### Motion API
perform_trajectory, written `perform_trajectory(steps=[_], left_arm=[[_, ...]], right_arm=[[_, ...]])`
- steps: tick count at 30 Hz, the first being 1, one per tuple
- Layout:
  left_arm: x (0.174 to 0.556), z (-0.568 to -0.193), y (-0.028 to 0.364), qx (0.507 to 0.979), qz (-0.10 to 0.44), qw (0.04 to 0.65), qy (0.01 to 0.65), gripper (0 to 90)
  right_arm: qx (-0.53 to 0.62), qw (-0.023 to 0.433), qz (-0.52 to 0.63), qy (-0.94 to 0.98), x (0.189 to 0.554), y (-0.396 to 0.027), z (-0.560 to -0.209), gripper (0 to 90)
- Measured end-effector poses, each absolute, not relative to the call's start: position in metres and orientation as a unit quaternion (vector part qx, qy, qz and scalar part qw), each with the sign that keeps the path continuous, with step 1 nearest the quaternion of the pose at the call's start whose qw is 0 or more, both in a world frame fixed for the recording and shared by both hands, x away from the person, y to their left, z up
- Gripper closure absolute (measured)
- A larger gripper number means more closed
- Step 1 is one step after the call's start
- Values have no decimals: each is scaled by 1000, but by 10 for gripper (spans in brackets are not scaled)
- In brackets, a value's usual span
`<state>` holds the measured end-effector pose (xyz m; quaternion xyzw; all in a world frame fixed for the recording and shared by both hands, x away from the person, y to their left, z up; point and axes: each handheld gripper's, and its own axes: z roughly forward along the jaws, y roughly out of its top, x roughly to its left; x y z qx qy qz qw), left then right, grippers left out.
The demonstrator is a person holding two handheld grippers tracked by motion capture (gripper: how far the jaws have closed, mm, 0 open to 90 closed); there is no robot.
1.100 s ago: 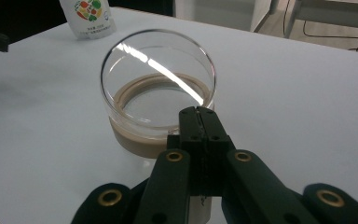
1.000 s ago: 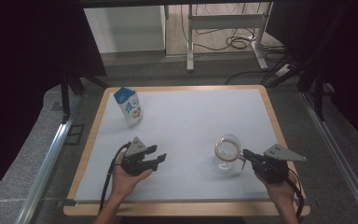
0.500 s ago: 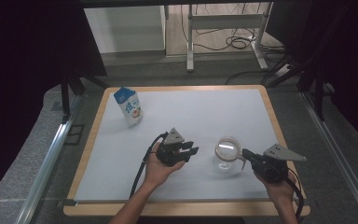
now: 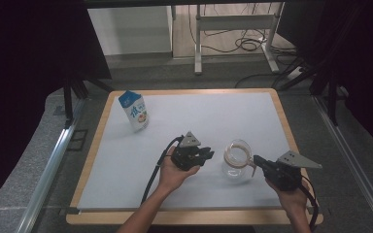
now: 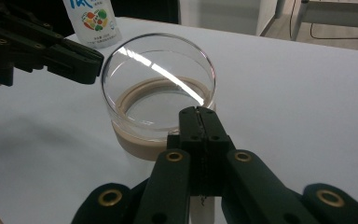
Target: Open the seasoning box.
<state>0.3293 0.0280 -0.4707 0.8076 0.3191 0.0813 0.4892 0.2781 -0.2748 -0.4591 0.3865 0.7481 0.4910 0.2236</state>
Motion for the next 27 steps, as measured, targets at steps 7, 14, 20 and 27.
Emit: perform_trajectory(steps=[7, 14, 20, 27], left_arm=[[336, -469, 3, 817, 63, 485, 305, 846], [336, -463, -6, 821, 61, 487, 293, 886], [335, -457, -14, 827, 58, 485, 279, 900], [332, -446, -24, 830, 57, 487, 265, 900]], right_arm=[[385, 224, 492, 748, 278, -275, -459, 900], [383, 224, 491, 750, 277, -275, -460, 900], [382, 225, 495, 747, 272, -277, -461, 900], [352, 209, 517, 752, 246, -274, -464, 890]])
